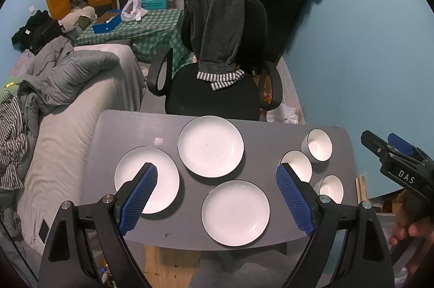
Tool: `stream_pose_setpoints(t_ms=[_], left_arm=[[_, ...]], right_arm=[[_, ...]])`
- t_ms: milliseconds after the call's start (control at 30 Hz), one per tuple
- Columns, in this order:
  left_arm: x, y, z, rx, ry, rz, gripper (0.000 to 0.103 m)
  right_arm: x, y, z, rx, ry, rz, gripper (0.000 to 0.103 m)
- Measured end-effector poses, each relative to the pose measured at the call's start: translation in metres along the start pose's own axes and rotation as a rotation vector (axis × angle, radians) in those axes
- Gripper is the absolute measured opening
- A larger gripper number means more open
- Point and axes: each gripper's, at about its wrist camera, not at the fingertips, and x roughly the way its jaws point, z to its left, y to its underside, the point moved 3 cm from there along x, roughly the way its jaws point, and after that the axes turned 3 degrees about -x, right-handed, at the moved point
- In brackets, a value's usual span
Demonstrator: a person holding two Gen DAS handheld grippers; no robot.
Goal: Organize plates and bowls
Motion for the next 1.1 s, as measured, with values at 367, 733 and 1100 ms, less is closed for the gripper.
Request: stream_pose_setpoints(t_ms=[367,733,1100], left_arm=[[-0.0023,0.0014,-0.0007,-0.012,0.017,0.004,0.091],[-0.0011,0.0037,0.0024,-0.015,0.019,0.005,0.091],[-0.0012,0.0055,0.0055,-0.013,0.026,0.010,0.091]], right_arm=[[0.0003,0.0026,-0.0006,-0.012,-0.005,0.010,0.095],[-0.0015,0.0025,0.0020,-0.014,-0.010,0.011,0.095],[-0.0009,0.0026,0.0016,-0.015,-0.009,0.015,0.095]])
